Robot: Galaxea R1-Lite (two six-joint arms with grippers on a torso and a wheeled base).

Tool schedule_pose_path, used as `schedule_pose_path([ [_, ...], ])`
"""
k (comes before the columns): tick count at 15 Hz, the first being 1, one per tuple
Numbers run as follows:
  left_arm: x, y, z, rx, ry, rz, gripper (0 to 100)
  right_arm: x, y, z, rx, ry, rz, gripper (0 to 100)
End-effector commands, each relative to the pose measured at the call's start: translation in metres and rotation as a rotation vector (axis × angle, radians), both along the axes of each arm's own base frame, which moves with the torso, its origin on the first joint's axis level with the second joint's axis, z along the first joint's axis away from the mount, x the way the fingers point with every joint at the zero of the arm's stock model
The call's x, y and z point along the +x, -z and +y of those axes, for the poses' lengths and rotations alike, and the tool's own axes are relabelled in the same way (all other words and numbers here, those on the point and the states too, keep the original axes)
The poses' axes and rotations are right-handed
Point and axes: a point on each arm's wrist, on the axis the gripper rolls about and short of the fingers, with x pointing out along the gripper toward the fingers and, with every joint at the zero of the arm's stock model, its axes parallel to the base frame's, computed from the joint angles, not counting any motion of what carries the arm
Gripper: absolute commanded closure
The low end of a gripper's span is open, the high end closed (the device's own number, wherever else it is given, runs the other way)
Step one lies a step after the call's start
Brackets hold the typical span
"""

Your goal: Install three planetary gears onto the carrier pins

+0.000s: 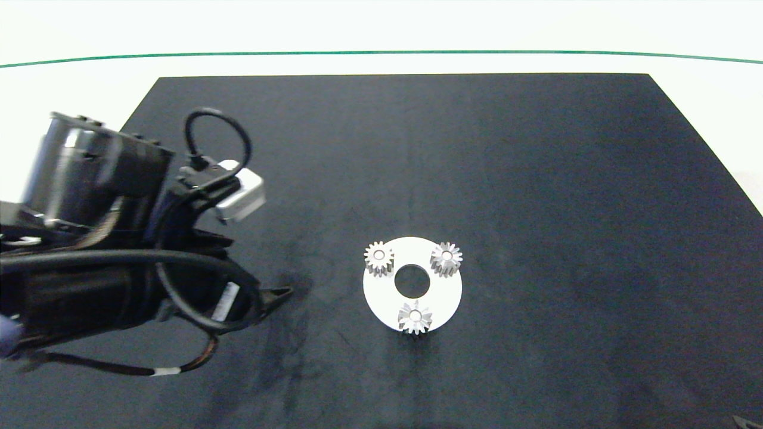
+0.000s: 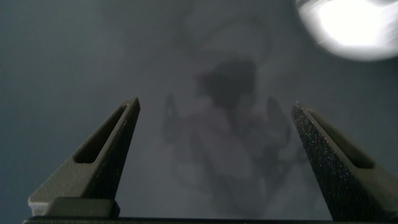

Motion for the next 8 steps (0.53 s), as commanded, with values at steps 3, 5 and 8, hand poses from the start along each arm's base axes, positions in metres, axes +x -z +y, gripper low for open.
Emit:
schedule_pose_path([
  [3, -0.121, 0.012, 0.108, -0.093, -0.373, -0.237, 0, -0.019, -0.01, -0.013, 0.01, 0.138, -0.115, 0],
  [5, -0.15, 0.017, 0.116, -0.095, -0.433, -0.259, 0, -0.038, -0.01, -0.022, 0.024, 0.251, -0.17, 0],
  [8, -0.191, 0.025, 0.121, -0.112, -0.523, -0.347, 0, -0.083, 0.009, -0.028, 0.023, 0.384, -0.204, 0],
])
